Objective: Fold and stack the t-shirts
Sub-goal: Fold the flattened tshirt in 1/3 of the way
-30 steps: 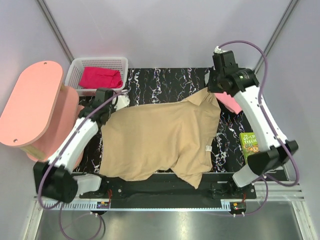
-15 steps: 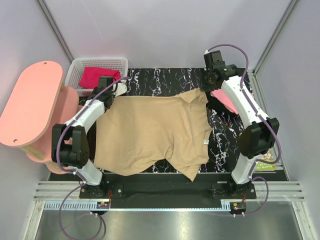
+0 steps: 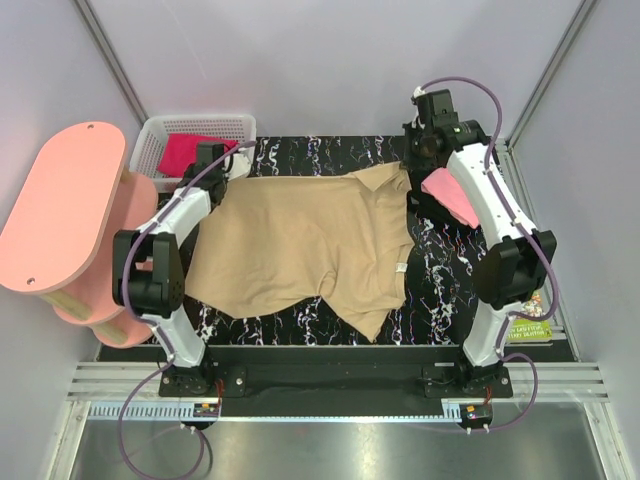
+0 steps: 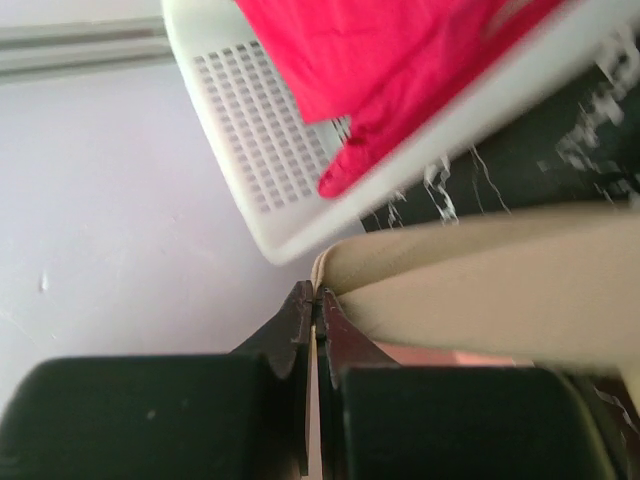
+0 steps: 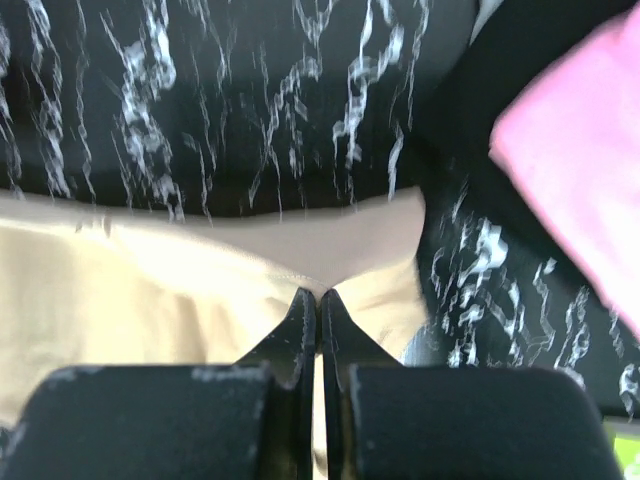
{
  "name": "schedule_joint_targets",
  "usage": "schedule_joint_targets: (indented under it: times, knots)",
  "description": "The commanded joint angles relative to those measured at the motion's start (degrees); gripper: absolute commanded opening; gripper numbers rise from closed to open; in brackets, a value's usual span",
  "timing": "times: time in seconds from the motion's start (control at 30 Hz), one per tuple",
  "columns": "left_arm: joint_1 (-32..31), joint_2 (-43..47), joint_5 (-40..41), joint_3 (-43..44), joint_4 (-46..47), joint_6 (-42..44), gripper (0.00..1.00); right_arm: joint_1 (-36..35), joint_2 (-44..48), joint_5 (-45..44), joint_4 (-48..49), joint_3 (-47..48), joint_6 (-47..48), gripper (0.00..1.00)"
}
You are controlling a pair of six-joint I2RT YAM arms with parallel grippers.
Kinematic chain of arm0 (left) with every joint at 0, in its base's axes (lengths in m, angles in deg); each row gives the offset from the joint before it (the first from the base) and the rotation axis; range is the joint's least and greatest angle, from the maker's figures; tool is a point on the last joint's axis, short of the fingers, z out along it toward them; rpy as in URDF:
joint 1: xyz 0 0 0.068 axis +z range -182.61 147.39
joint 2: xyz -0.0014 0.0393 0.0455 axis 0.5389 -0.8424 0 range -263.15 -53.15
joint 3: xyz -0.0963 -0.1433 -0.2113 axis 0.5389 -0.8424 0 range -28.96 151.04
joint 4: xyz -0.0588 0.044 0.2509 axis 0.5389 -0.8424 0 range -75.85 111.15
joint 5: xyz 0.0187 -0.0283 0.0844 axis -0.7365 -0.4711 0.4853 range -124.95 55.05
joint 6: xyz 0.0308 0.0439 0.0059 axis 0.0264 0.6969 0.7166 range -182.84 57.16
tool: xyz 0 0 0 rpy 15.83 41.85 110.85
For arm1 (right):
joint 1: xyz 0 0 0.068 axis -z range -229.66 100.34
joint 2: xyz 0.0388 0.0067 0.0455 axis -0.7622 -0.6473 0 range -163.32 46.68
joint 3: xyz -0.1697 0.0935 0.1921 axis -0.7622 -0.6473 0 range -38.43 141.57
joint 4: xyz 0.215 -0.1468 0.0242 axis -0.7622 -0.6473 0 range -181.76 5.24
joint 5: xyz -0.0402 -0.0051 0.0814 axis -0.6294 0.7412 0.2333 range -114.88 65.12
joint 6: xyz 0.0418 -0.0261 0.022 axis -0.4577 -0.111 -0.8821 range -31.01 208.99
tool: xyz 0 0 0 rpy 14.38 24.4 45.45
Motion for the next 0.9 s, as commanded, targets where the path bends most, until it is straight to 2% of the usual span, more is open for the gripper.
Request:
schedule_joint_targets:
  times: [0.0,0.1,0.2,0.67,0.7,0.73,0.77,0.8,0.83,0.87]
  knots:
    - [0.6,10.7,-0.8,-8.7,2.2,-0.5,0.00,0.3,7.2,4.6,1.5,-9.6,-1.1,0.00]
    - [0.6,15.2,-1.9,-14.9,2.6,-0.1,0.00,0.3,11.1,6.0,2.8,-20.6,-2.5,0.00]
    - [0.6,18.2,-2.4,-19.2,2.9,0.0,0.00,0.2,14.2,6.7,4.3,-27.5,-3.5,0.00]
    - [0.6,22.6,-4.0,-30.7,2.0,-1.1,0.00,-0.5,21.5,11.1,5.2,-42.3,-6.1,0.00]
    - [0.6,22.7,-3.9,-31.4,2.0,-1.4,0.00,-0.5,21.6,12.2,5.2,-43.7,-6.3,0.05]
    - [0.6,22.8,-3.9,-31.6,1.8,-1.4,0.00,-0.5,21.8,12.8,5.1,-44.3,-6.5,0.30]
    - [0.6,23.2,-3.9,-31.4,1.1,-1.4,0.00,-0.5,22.0,13.4,4.9,-44.8,-6.4,0.40]
    - [0.6,23.4,-3.7,-31.0,0.5,-1.6,0.00,-0.5,22.5,14.7,4.8,-45.3,-6.4,0.45]
    - [0.6,23.9,-3.6,-30.3,-0.2,-1.8,0.04,-0.5,22.8,14.9,4.4,-45.3,-6.4,0.50]
    - [0.6,24.3,-3.9,-28.2,-2.7,-2.1,0.17,-0.5,23.0,14.9,4.1,-44.9,-6.5,0.61]
